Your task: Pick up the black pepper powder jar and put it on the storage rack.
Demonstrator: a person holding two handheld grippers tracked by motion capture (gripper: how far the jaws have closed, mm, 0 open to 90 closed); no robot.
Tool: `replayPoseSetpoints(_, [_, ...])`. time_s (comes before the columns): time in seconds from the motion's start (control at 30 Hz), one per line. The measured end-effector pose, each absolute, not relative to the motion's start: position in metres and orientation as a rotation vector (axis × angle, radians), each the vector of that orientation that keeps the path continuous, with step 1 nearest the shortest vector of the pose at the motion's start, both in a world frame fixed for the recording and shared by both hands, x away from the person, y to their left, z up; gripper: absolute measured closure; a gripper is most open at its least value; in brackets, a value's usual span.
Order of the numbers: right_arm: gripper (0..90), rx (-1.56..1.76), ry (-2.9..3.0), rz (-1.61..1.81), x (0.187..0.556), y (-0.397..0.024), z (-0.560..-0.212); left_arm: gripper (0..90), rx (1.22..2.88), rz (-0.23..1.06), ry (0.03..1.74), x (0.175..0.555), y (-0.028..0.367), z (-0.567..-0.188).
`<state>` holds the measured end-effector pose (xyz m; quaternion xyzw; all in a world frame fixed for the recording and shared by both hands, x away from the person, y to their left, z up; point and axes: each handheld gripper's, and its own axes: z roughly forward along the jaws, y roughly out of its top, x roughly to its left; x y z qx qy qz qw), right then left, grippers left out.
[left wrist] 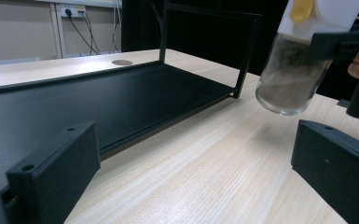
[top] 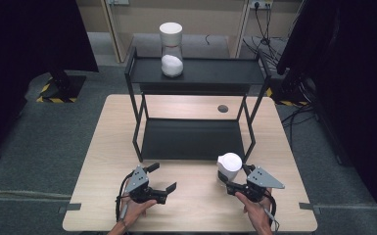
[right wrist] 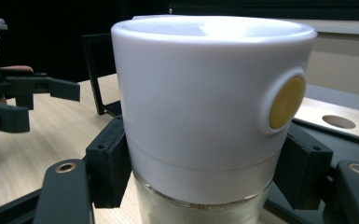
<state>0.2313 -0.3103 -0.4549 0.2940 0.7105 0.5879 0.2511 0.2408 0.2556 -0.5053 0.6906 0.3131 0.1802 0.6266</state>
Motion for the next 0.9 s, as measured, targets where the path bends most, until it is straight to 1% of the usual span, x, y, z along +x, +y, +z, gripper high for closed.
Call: replayPoseSetpoints(0.9, [30.7,0.689,1.942,1.656,0.254,-0.296,-0.371,0.0,1.582,0.403,0.711,0.242,0.256,-0.507])
